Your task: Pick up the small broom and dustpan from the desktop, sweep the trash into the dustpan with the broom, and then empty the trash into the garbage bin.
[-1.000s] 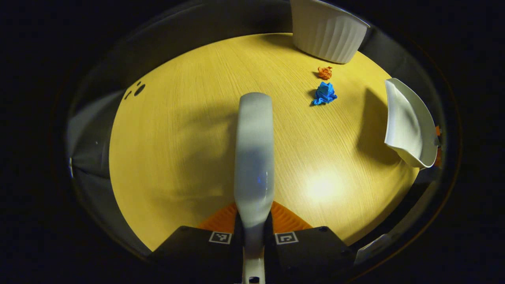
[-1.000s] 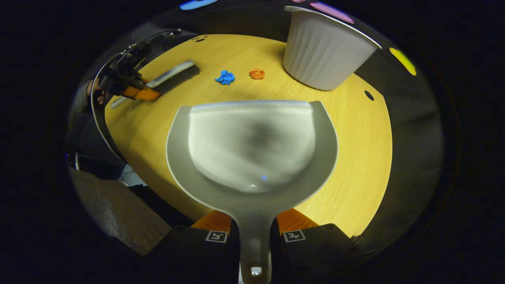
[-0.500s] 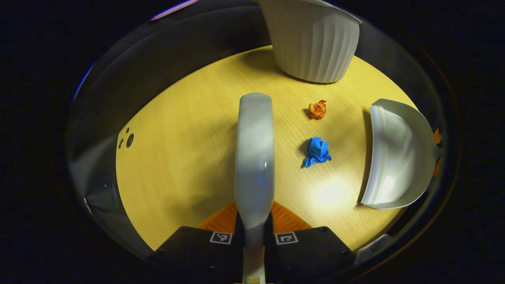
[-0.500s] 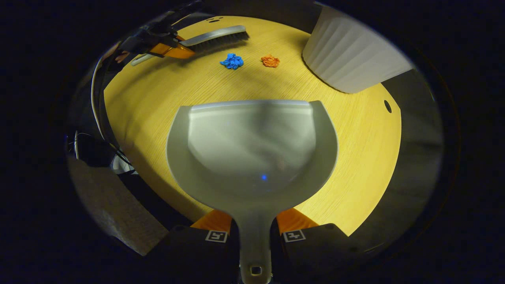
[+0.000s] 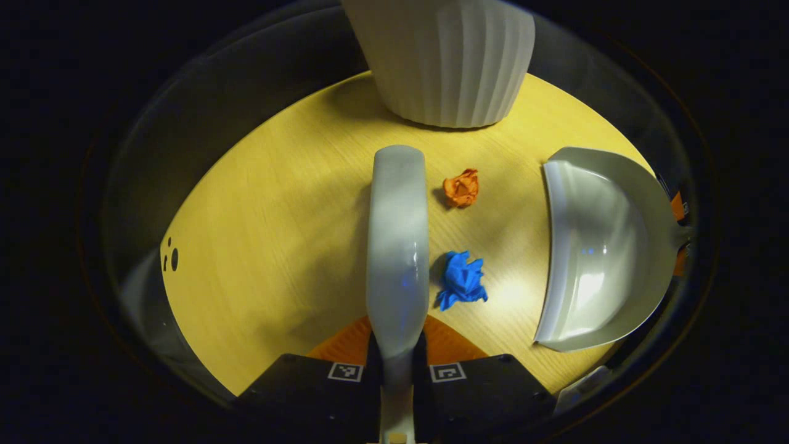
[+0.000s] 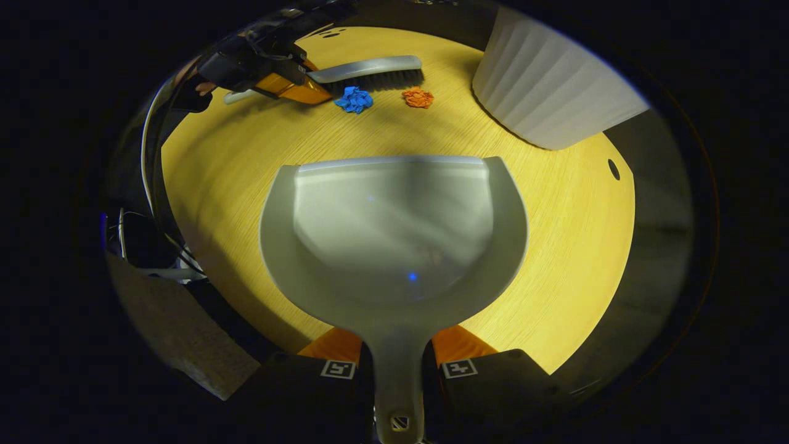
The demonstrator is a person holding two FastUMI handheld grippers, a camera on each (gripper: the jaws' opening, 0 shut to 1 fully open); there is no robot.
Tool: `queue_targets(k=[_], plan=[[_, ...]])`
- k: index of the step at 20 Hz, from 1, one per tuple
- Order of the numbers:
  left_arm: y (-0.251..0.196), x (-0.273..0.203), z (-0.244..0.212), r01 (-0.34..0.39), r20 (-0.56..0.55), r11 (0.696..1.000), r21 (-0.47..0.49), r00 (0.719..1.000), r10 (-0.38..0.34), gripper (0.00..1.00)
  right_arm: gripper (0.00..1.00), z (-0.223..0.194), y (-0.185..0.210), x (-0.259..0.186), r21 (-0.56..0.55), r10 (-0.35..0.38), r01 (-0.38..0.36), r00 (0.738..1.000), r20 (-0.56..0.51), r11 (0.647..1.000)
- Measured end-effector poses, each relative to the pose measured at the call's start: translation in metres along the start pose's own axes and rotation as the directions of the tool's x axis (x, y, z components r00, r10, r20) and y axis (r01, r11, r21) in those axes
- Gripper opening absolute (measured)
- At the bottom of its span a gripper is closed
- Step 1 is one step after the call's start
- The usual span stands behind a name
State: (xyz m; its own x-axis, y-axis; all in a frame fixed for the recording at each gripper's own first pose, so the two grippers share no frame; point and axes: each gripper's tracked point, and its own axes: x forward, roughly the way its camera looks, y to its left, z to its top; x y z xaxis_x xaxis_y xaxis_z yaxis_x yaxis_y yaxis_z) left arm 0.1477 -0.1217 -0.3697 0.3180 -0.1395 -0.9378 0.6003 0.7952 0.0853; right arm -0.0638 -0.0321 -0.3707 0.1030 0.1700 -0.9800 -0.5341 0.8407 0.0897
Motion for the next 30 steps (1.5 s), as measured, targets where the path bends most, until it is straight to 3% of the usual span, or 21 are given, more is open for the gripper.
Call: queue_targets(k=[2,3,4,5,7,14,15,16,18,19,20,23,25,26,30], plan=[[-0.014,-0.004,0.005,0.061,-0.001,0.998,0.022,0.998,-0.061,0.25,0.36,0.000,-0.001,0.000,0.003,0.007,-0.007,1.000,0.006,1.000],[-0.024,-0.008,0.008,0.102,0.000,0.994,0.030,0.995,-0.102,0.25,0.31,-0.001,-0.004,0.003,0.004,0.009,-0.009,1.000,0.010,1.000],[-0.035,-0.012,0.010,0.144,-0.002,0.989,0.037,0.990,-0.144,0.25,0.36,-0.002,-0.005,0.003,0.004,0.009,-0.009,1.000,0.015,1.000],[-0.043,-0.017,0.011,0.182,-0.007,0.982,0.044,0.983,-0.182,0.25,0.31,-0.002,-0.007,0.000,0.002,0.010,-0.010,1.000,0.018,1.000],[-0.054,-0.021,0.007,0.246,-0.019,0.968,0.057,0.969,-0.245,0.25,0.36,-0.003,-0.010,0.003,-0.004,0.012,-0.012,1.000,0.028,1.000],[-0.087,-0.039,0.010,0.406,-0.031,0.914,0.003,0.914,-0.406,0.25,0.36,-0.011,-0.011,0.008,-0.001,0.021,-0.021,0.997,0.070,1.000],[-0.088,-0.045,0.009,0.426,-0.034,0.905,0.002,0.904,-0.425,0.25,0.31,-0.012,-0.010,0.009,0.001,0.019,-0.020,0.997,0.078,1.000],[-0.092,-0.047,0.007,0.436,-0.039,0.900,0.006,0.899,-0.435,0.25,0.36,-0.012,-0.010,0.009,0.005,0.018,-0.019,0.996,0.087,1.000],[-0.096,-0.050,0.004,0.429,-0.026,0.903,-0.006,0.903,-0.429,0.27,0.36,-0.012,-0.010,0.012,0.012,0.009,-0.011,0.994,0.107,1.000],[-0.093,-0.054,0.004,0.414,-0.011,0.910,-0.026,0.910,-0.414,0.25,0.31,-0.014,-0.009,0.011,0.013,0.003,-0.004,0.993,0.114,1.000],[-0.090,-0.060,0.004,0.399,0.013,0.916,-0.050,0.917,-0.399,0.24,0.36,-0.014,-0.009,0.012,0.017,-0.004,0.002,0.992,0.123,1.000],[-0.084,-0.078,0.004,0.370,0.094,0.919,-0.132,0.928,-0.360,0.25,0.36,-0.014,-0.011,0.010,0.045,-0.019,0.012,0.987,0.160,0.999],[-0.069,-0.087,-0.004,0.325,0.136,0.927,-0.189,0.943,-0.303,0.25,0.31,-0.013,-0.010,0.003,0.082,-0.025,0.010,0.983,0.181,0.997],[-0.058,-0.088,-0.012,0.295,0.154,0.930,-0.221,0.952,-0.265,0.25,0.36,-0.012,-0.010,-0.004,0.104,-0.029,0.009,0.981,0.190,0.995],[-0.028,-0.071,-0.063,0.180,0.185,0.915,-0.362,0.976,-0.119,0.24,0.36,-0.015,-0.018,-0.040,0.176,-0.063,0.024,0.974,0.217,0.984]])
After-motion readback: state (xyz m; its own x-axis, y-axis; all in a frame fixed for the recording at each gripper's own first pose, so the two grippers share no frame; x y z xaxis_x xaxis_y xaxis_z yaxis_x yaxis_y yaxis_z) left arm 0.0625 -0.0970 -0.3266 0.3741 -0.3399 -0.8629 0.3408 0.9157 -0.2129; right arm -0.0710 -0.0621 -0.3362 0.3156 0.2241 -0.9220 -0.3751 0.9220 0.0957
